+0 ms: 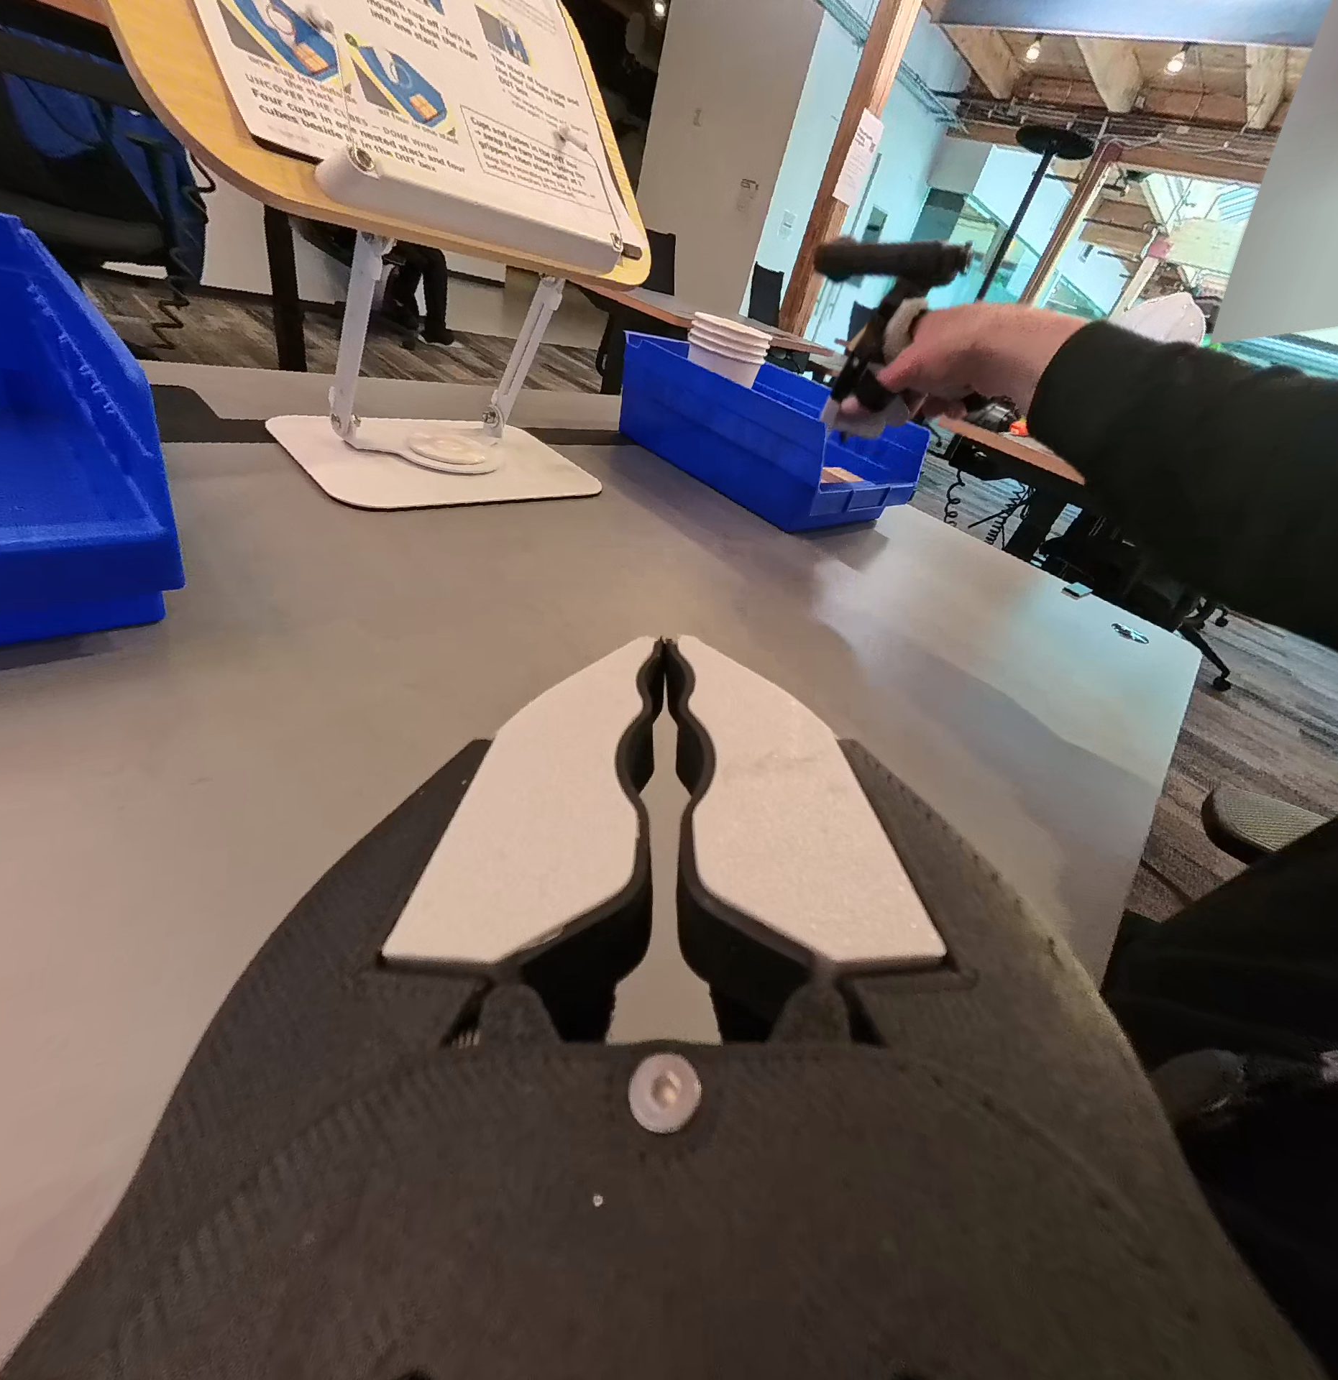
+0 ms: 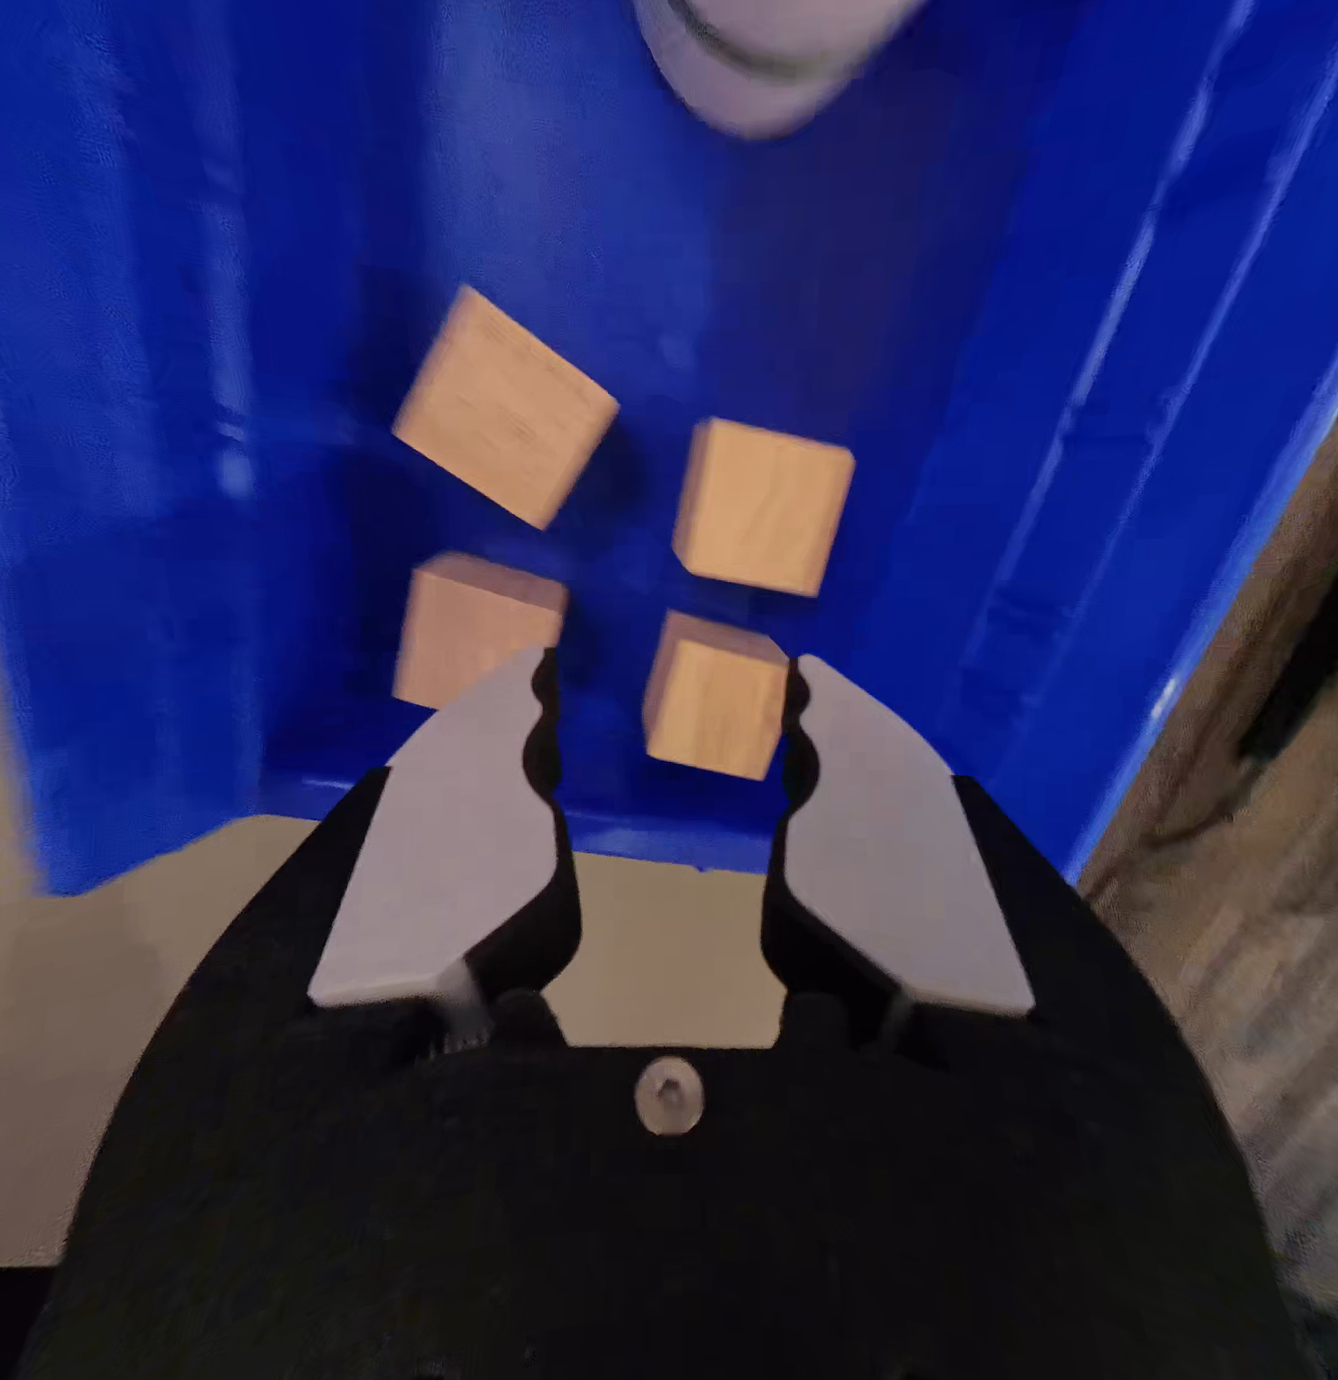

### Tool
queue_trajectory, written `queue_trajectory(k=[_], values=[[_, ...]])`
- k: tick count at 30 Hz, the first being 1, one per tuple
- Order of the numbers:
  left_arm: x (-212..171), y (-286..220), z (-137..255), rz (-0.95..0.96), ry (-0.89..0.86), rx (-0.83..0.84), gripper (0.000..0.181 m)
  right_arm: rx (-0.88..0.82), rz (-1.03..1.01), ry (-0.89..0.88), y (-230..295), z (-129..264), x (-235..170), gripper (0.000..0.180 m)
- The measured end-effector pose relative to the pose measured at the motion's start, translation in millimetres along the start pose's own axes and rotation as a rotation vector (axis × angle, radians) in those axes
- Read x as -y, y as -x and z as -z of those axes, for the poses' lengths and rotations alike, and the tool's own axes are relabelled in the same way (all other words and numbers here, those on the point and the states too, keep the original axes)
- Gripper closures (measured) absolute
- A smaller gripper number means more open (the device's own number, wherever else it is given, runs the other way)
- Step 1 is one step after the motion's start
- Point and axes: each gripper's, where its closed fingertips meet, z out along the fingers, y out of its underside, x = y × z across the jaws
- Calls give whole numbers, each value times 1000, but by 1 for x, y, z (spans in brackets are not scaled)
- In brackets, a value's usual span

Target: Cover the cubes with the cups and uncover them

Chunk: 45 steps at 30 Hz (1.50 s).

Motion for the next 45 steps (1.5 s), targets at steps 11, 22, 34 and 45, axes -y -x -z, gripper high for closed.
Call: queue_trajectory(k=[11, 22, 34, 45], values=[[4, 1, 6, -19, -5, 16, 181, 101, -82, 34, 37, -39, 41, 119], [4, 0, 5, -5, -13, 2, 181, 152, 6, 90, 40, -41, 34, 130], [1, -4, 1, -55, 13, 0, 181, 67, 99, 39, 33, -18, 26, 102], [3, -7, 2, -42, 0, -16, 181, 91, 43, 61, 55, -30, -11, 128]])
